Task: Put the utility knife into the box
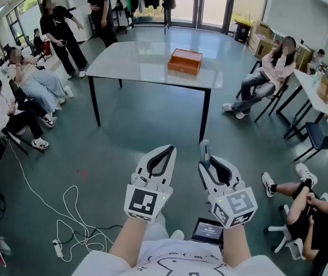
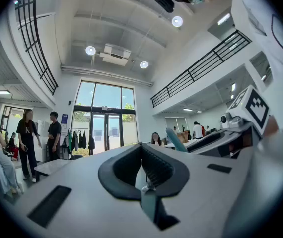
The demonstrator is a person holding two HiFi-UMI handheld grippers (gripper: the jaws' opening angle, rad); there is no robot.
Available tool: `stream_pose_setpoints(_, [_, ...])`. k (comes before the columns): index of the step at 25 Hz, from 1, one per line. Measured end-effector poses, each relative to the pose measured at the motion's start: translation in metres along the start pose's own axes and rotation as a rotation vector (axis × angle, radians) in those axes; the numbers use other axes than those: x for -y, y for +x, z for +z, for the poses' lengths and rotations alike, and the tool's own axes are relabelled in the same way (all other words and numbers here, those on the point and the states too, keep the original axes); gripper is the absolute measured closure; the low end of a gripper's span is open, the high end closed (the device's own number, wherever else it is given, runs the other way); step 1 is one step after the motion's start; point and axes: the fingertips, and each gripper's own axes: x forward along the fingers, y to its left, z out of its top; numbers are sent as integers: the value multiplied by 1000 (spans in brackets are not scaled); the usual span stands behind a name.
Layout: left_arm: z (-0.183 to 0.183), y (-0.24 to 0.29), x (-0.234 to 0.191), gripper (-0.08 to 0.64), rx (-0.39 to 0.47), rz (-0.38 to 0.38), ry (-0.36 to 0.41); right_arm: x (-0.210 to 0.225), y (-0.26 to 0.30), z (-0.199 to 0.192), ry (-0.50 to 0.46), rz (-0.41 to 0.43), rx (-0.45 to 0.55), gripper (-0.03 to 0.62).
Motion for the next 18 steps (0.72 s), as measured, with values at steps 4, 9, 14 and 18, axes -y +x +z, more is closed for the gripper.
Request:
stream_pose_setpoints(4, [-2, 3, -1, 545, 6, 15, 5, 3, 2, 0, -20, 18, 1, 462])
stream_pose_setpoints(9, [-3, 11, -10, 545, 8, 7, 0, 4, 14, 3, -23, 20, 2, 462])
stream_pose_setpoints(14, [-12, 30, -22, 545, 12, -5, 5, 17, 34, 0, -22, 8, -1, 462])
stream_pose_setpoints(18, [-14, 60, -49, 545, 14, -20, -7, 31, 67, 10, -12, 2, -6, 462])
